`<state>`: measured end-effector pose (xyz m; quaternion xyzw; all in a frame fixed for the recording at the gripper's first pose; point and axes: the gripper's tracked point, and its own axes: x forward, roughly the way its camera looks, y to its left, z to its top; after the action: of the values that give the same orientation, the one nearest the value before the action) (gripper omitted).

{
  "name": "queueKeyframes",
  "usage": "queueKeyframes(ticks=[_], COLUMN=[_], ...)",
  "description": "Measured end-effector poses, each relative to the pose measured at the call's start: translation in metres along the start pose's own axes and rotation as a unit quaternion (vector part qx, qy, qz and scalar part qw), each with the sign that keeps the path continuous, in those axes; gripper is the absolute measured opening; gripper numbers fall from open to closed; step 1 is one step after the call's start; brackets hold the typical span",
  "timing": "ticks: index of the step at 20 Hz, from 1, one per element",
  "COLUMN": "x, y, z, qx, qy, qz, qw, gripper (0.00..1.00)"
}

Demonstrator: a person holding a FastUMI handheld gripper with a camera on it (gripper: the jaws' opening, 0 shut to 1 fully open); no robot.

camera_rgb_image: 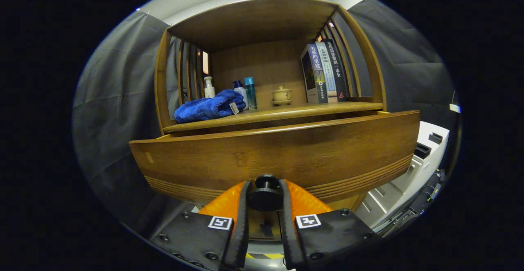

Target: Pull open the drawer, take out the items inside it, and place them on the countertop above the cabinet.

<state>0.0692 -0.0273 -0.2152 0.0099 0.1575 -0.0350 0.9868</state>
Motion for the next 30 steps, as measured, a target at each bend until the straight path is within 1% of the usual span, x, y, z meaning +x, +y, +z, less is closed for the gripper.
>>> queueKeyframes(ticks=[2, 6, 10, 14, 17, 24, 26, 29, 30], x=[-0.014, -0.037, -0.049, -0.062, -0.062, -0.063, -0.063, -0.063, -0.067], y=[0.001, 0.001, 0.005, 0.008, 0.01, 0.009, 0.0, -0.004, -0.004], z=[-0.005, -0.014, -0.019, -0.022, -0.021, -0.023, -0.022, -0.026, -0.026], qx=[0.007, 0.001, 0.007, 0.019, 0.009, 0.008, 0.003, -0.01, -0.013], qy=[0.007, 0.02, 0.029, 0.043, 0.038, 0.043, 0.043, 0.044, 0.045], qz=[-0.002, 0.006, 0.018, 0.021, 0.025, 0.026, 0.009, 0.003, 0.006], qw=[1.0, 1.0, 0.999, 0.999, 0.999, 0.999, 0.999, 0.999, 0.999], gripper=[0.43, 0.43, 0.43, 0.43, 0.43, 0.43, 0.56, 0.75, 0.81])
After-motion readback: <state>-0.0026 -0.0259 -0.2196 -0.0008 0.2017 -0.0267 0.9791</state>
